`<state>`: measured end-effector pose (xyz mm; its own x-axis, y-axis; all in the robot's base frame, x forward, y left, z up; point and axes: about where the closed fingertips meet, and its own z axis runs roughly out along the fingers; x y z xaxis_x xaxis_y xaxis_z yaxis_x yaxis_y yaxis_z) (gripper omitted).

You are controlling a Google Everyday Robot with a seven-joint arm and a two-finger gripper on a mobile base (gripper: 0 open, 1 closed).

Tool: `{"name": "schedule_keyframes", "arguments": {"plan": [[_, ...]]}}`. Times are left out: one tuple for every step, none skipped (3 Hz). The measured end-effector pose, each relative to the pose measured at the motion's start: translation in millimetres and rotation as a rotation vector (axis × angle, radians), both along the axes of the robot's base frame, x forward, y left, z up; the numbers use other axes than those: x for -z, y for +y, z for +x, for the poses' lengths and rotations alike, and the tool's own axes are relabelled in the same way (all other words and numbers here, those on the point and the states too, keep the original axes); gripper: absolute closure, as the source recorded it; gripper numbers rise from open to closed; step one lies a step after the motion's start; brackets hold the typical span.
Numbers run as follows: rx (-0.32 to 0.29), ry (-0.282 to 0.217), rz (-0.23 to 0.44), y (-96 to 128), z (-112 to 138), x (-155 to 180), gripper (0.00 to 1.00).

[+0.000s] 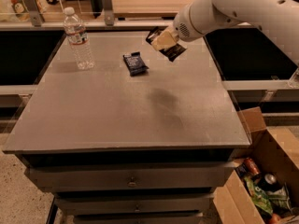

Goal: Move rxbar chocolate near rxbar blueberry

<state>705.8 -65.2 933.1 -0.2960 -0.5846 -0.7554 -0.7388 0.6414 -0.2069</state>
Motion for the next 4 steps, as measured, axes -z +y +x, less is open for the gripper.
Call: {"name": "schedule_keyframes", "arguments": {"plan": [[0.028, 0.039, 0.029, 18, 17, 15, 1.00], [0.060, 0.070, 0.047, 34, 33, 30, 1.00], [0.092, 0.099, 0.069, 48, 49, 46, 1.00], [0.124, 0.122, 0.071, 54, 62, 61, 0.82]]}}
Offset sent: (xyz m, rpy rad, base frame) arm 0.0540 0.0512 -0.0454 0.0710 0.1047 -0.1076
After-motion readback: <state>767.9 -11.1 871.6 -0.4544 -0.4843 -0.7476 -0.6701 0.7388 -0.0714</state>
